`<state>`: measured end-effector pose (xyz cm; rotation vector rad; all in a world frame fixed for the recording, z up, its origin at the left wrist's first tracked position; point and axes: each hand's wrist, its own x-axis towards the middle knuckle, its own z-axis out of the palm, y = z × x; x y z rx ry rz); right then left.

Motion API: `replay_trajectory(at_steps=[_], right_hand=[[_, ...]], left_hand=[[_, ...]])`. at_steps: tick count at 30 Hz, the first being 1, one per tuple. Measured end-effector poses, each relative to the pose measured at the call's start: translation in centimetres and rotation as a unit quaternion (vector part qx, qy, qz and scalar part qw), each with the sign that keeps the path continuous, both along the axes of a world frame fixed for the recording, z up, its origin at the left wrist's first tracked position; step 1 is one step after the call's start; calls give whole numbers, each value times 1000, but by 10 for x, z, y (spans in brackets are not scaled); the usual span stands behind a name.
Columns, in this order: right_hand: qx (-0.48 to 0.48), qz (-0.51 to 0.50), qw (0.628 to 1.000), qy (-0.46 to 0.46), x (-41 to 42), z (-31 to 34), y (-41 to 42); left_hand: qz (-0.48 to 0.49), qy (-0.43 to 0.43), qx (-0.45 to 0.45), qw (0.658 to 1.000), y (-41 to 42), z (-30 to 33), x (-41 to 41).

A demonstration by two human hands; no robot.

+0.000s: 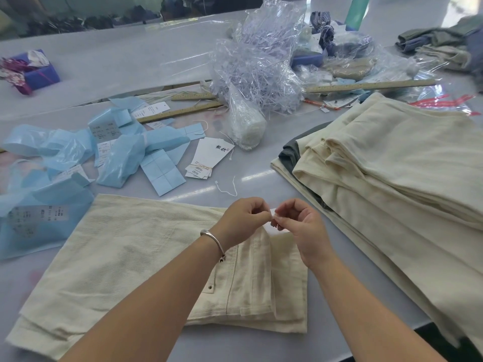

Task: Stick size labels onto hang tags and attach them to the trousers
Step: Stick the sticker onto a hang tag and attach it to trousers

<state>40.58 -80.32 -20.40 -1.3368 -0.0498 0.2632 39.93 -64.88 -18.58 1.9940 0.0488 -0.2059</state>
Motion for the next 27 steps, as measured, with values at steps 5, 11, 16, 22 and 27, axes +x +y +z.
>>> replay_trajectory(at_steps=[5, 11, 16, 22, 27], right_hand=[[-28, 21, 999, -38, 5, 8, -1], [7, 67, 998, -17, 9, 12, -4], [32, 52, 998, 1, 6, 6, 2], [-323, 36, 941, -90, 9, -3, 9], [-449, 45, 867, -212, -3, 12, 66]], left_hand=[[-39, -14, -10, 999, 7, 3, 0], [-36, 33, -87, 995, 14, -1, 2], [17, 17, -127, 992, 11, -16, -3], [59, -23, 66, 996, 21, -27, -7], [177, -16, 166, 970, 85, -18, -27]])
